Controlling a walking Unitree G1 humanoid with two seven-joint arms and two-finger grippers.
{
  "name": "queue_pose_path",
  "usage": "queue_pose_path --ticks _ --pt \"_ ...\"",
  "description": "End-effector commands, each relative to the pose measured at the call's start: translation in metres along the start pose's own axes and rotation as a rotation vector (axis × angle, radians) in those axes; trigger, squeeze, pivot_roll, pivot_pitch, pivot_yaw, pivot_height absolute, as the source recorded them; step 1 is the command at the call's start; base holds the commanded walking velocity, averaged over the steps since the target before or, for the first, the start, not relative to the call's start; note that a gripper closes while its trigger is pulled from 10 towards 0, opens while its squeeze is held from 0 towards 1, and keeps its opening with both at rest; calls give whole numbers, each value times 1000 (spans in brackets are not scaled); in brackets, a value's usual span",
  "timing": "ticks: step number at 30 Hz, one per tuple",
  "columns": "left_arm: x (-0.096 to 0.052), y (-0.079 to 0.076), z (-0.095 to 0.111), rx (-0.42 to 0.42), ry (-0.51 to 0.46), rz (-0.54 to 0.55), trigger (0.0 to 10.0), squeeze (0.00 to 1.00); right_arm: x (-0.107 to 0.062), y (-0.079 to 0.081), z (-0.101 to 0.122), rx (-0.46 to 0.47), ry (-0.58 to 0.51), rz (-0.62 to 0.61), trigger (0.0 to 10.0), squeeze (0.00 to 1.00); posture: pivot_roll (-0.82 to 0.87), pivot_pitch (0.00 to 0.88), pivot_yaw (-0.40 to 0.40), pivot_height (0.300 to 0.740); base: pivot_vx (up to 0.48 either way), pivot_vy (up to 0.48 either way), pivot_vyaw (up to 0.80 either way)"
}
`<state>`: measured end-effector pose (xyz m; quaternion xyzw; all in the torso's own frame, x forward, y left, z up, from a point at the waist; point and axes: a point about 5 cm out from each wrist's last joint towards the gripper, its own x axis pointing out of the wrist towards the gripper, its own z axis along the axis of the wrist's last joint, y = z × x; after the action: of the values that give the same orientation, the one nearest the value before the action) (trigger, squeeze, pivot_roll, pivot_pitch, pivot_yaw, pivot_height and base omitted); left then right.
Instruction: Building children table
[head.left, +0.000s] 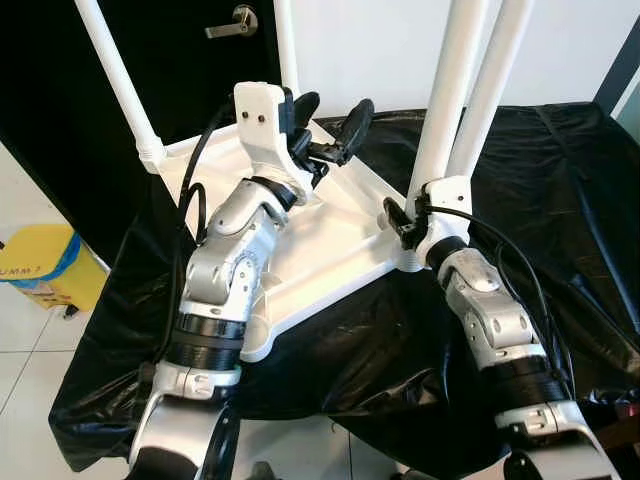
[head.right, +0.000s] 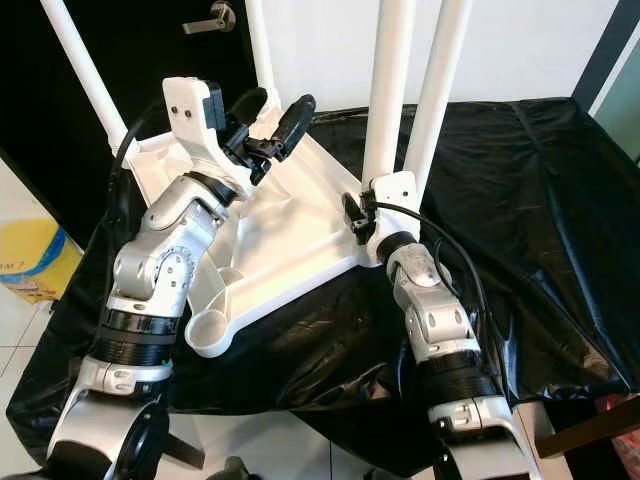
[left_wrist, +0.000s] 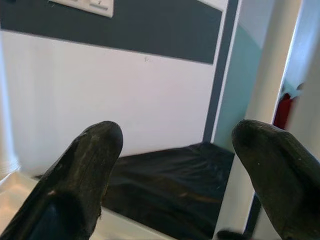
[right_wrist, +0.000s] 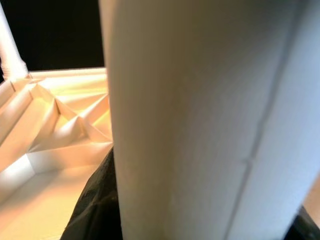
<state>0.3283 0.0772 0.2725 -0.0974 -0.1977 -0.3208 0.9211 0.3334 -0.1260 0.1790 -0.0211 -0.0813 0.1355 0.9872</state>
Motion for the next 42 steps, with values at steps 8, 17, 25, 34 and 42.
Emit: queue_pose_path --ticks 8,17,25,34,42 --pt "-33 10 -31 71 127 81 10000 0 -22 2 5 -12 -107 -86 10000 0 -110 22 34 740 0 0 0" --pt "-61 29 -55 220 290 103 10000 0 -38 2 1 -35 -128 -90 10000 0 -122 30 58 740 0 0 0" --pt "-90 52 -78 410 541 131 10000 0 -46 -5 10 -14 -188 -129 10000 0 -140 43 75 740 0 0 0" --pt "-110 55 -93 496 695 73 10000 0 -49 -9 14 -23 -205 -142 10000 0 -138 49 71 740 0 0 0" --pt "-129 50 -102 616 822 -50 10000 0 -50 -13 17 -32 -210 -146 10000 0 -133 58 62 740 0 0 0"
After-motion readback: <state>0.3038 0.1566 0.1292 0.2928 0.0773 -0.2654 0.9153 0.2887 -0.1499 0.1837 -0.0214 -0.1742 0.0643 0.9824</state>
